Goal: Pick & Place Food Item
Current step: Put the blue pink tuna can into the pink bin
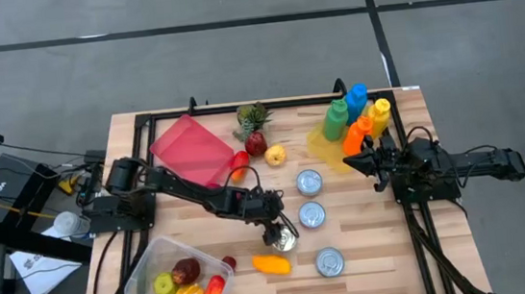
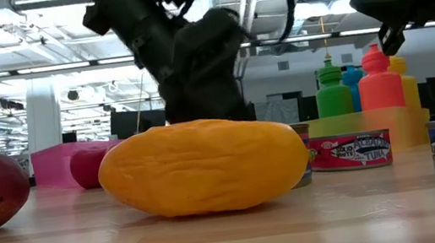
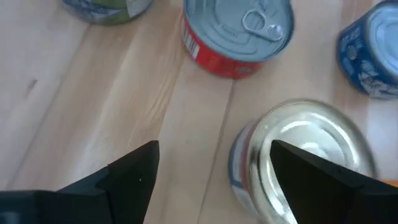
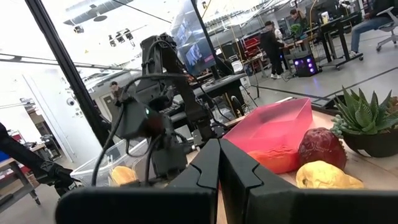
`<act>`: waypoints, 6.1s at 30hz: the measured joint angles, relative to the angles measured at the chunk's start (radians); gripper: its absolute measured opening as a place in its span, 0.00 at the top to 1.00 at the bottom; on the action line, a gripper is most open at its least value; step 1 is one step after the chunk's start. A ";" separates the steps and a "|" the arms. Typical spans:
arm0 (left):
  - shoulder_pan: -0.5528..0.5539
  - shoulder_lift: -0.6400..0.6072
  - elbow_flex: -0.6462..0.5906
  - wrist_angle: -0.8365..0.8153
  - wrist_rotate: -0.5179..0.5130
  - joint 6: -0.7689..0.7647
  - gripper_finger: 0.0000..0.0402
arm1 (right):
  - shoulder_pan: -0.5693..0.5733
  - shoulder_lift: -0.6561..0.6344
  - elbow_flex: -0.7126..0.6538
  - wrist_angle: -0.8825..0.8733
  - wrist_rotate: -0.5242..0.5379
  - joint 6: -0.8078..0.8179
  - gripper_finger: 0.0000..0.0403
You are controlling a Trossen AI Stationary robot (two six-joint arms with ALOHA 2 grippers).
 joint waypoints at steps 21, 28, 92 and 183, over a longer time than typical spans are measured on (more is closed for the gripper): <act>-0.013 0.027 0.000 -0.005 0.068 -0.036 0.96 | 0.000 0.000 0.000 0.001 0.000 0.000 1.00; -0.002 0.013 -0.001 0.004 0.057 -0.056 1.00 | 0.000 0.000 0.000 0.000 0.000 0.000 1.00; 0.126 -0.205 -0.002 0.107 -0.071 0.453 0.04 | 0.000 0.000 0.000 0.003 0.000 0.000 1.00; 0.203 -0.206 -0.113 -0.474 0.000 -0.130 0.07 | 0.000 0.000 0.000 0.001 0.000 0.000 1.00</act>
